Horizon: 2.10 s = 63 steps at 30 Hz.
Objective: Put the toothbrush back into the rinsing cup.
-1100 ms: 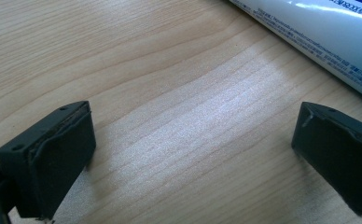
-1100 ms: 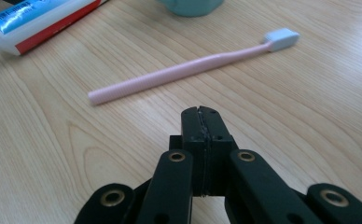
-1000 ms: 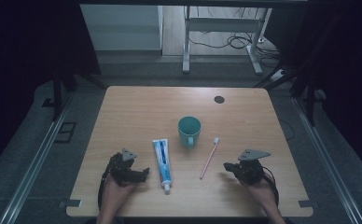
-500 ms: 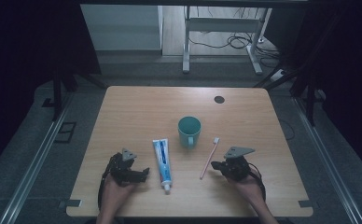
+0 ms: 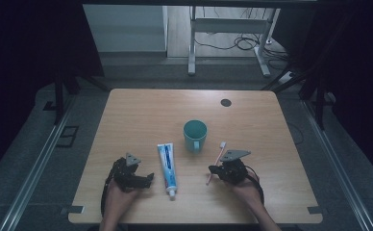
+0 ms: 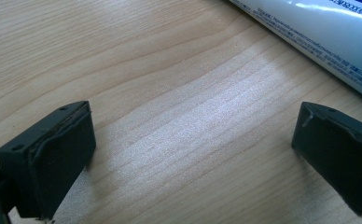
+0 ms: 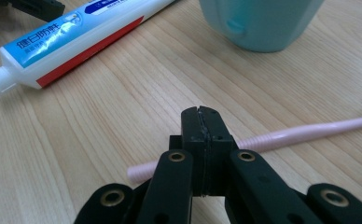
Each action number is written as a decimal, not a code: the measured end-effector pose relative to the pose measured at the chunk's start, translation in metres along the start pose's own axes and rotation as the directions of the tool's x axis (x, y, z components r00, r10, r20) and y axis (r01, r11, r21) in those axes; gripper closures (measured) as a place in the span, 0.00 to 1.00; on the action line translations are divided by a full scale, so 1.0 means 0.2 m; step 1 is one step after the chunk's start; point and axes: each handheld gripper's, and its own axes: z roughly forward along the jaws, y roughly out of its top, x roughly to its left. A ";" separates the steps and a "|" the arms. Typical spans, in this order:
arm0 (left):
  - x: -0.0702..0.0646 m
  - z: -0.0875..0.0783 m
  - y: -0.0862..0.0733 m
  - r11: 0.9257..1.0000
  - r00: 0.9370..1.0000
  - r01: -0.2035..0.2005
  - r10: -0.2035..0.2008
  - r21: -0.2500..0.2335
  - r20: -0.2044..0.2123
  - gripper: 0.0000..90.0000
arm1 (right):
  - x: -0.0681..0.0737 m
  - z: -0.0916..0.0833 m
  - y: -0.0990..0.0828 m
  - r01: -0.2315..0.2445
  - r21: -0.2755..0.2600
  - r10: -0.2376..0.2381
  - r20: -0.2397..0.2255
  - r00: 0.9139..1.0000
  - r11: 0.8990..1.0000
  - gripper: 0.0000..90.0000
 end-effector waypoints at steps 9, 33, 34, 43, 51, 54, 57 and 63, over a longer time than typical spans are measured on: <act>0.00 0.00 0.00 1.000 1.000 0.000 0.000 0.000 0.000 0.00 | 0.00 0.04 -0.01 -0.006 0.025 0.006 -0.004 1.000 1.000 0.99; 0.00 0.00 0.00 1.000 1.000 0.000 0.000 0.000 0.000 0.00 | -0.07 -0.05 -0.11 -0.040 0.054 0.038 0.026 0.999 0.998 0.99; 0.00 0.00 0.00 1.000 1.000 0.000 0.000 0.000 0.000 0.00 | -0.07 -0.05 -0.11 -0.040 0.054 0.038 0.026 0.999 0.998 0.99; 0.00 0.00 0.00 1.000 1.000 0.000 0.000 0.000 0.000 0.00 | -0.11 -0.11 -0.16 -0.060 0.056 0.058 0.050 0.997 0.997 0.99; 0.00 0.00 0.00 1.000 1.000 -0.004 0.004 0.003 0.000 0.00 | -0.15 -0.16 -0.20 -0.084 0.051 0.080 0.068 0.994 0.995 0.99; 0.00 0.00 0.00 1.000 1.000 -0.004 0.004 0.003 0.000 0.00 | -0.16 -0.17 -0.21 -0.092 0.049 0.088 0.076 0.993 0.995 0.99; 0.00 0.00 0.00 1.000 1.000 -0.004 0.004 0.003 0.000 0.00 | -0.18 -0.19 -0.23 -0.102 0.047 0.098 0.083 0.992 0.994 0.99; 0.00 0.00 0.00 1.000 1.000 -0.004 0.004 0.003 0.000 0.00 | -0.21 -0.23 -0.25 -0.118 0.044 0.114 0.098 0.989 0.992 0.99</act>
